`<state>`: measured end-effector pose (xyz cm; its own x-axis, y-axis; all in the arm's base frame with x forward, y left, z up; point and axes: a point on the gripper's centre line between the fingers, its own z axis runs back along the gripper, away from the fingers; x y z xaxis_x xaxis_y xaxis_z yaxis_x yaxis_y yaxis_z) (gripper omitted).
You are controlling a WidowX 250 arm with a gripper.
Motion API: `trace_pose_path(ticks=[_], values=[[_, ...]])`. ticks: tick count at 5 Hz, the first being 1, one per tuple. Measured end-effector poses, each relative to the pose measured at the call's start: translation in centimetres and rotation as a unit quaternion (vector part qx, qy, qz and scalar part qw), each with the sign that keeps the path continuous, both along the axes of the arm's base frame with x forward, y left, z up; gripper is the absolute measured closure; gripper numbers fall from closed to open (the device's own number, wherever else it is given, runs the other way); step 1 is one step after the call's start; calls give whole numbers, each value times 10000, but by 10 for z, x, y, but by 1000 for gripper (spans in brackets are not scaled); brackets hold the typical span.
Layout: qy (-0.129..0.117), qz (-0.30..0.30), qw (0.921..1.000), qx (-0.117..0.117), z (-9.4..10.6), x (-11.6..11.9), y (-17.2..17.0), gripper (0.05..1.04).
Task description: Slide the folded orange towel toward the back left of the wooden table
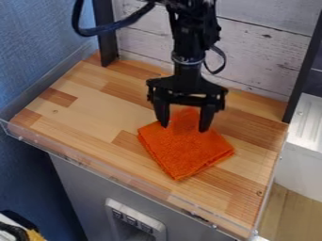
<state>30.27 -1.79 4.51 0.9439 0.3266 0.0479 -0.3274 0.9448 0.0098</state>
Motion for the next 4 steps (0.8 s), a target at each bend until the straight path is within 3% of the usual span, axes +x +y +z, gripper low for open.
trace_pose_path(ticks=[1, 3, 4], values=[[1, 110, 9999, -3, 0, -1, -7, 132], [95, 224, 9997, -3, -2, -6, -15, 713], [290, 257, 9992, -17, -7, -16, -15, 927]])
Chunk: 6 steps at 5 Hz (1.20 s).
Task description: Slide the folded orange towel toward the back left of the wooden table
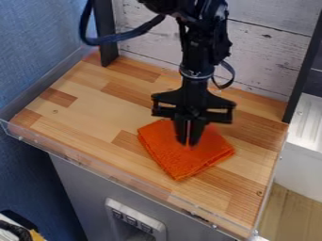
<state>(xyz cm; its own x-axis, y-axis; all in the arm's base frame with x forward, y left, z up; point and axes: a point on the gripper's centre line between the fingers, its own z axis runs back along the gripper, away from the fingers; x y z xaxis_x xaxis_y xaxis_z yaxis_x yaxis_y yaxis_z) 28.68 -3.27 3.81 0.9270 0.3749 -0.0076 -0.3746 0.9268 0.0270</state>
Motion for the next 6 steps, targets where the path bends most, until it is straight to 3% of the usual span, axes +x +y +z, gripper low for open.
trace_pose_path(ticks=[1, 5, 6], values=[[53, 12, 10000, -49, 0, -2, -2, 1017], [95, -30, 9997, -240, -3, -7, -15, 1023], [-27, -92, 9996, -258, -1, -1, -16, 1023]])
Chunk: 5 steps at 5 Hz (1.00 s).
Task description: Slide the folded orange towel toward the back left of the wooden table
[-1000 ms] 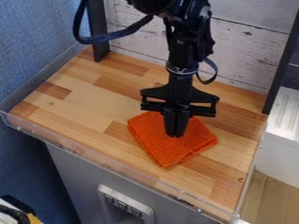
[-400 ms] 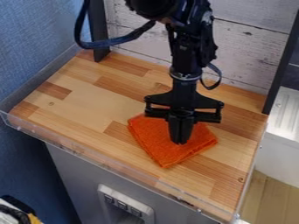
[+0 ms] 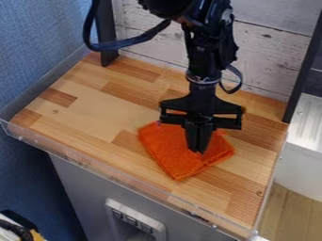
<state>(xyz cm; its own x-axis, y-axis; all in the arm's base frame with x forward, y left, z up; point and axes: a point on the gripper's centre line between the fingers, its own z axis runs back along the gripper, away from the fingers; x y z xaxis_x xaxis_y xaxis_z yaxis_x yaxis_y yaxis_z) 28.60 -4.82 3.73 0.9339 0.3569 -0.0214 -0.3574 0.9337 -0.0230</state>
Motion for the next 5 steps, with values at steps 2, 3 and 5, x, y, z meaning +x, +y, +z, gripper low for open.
trace_pose_path(ticks=[2, 3, 5], values=[[-274, -70, 9996, 9, -5, 10, 0, 1023], [-280, -53, 9996, 61, -9, 16, 1, 1023], [-246, -14, 9995, 200, -15, 28, 3, 1024]])
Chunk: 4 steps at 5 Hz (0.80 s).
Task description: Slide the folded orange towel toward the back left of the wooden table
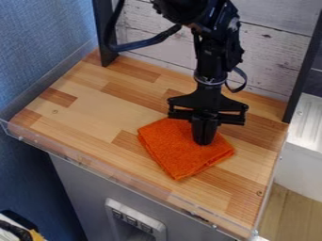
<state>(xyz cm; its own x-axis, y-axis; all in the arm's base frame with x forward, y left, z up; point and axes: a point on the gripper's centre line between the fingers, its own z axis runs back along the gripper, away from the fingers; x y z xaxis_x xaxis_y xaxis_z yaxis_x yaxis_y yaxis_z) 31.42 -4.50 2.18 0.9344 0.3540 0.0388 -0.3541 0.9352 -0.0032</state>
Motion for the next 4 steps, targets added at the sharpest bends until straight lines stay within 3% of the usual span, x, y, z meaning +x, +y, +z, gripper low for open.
trace_pose_path(ticks=[2, 4], values=[[216, -33, 9997, 135, -2, -4, -2, 1024], [259, -490, 9985, 42, 5, 10, 36, 1024]])
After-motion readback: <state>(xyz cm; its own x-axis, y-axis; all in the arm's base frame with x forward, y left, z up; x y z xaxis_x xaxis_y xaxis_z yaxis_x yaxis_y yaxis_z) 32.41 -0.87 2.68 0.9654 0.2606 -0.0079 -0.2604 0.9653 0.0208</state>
